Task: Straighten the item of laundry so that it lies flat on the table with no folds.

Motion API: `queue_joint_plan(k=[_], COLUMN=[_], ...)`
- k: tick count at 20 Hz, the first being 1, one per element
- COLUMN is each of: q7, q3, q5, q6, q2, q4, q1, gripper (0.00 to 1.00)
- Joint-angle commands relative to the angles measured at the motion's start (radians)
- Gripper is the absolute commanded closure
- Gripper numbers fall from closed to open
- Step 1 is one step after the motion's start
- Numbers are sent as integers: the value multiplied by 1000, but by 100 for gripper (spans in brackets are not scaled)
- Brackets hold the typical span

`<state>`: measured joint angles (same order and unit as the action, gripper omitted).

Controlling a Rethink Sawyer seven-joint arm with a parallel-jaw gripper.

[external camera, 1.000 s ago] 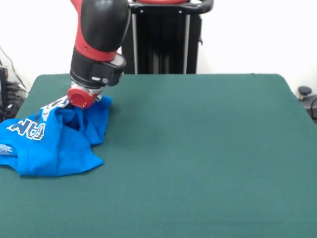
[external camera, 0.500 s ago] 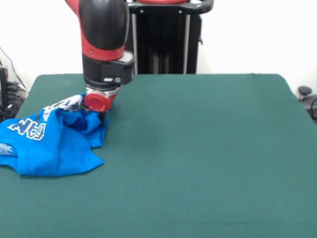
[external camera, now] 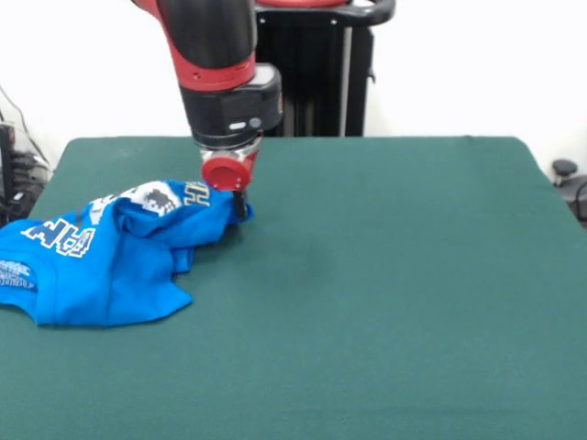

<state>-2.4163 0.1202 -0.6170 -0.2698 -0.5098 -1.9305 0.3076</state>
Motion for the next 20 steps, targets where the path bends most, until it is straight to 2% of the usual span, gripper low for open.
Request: queue_joint_plan(k=[1,7,10,13,15,16,19,20], q7=[-62,-82,-107,-118,-118,-124,-120,-99], q3=[-161,-178,-171,-121,-90,-47,216,263], q5=[24,22,16,37,57,80,211,243], q6=[-84,-52,-50,-94,-144,-175,-270,-267], q2=[1,20,20,14,-23,-44,-50,-53], q4=[-74,-75,-81,-82,-111,-118,-63,-69], q1=[11,13,-12,-61,-85,-117,-290,-311], gripper=[100,100,100,100,100,100,100,100])
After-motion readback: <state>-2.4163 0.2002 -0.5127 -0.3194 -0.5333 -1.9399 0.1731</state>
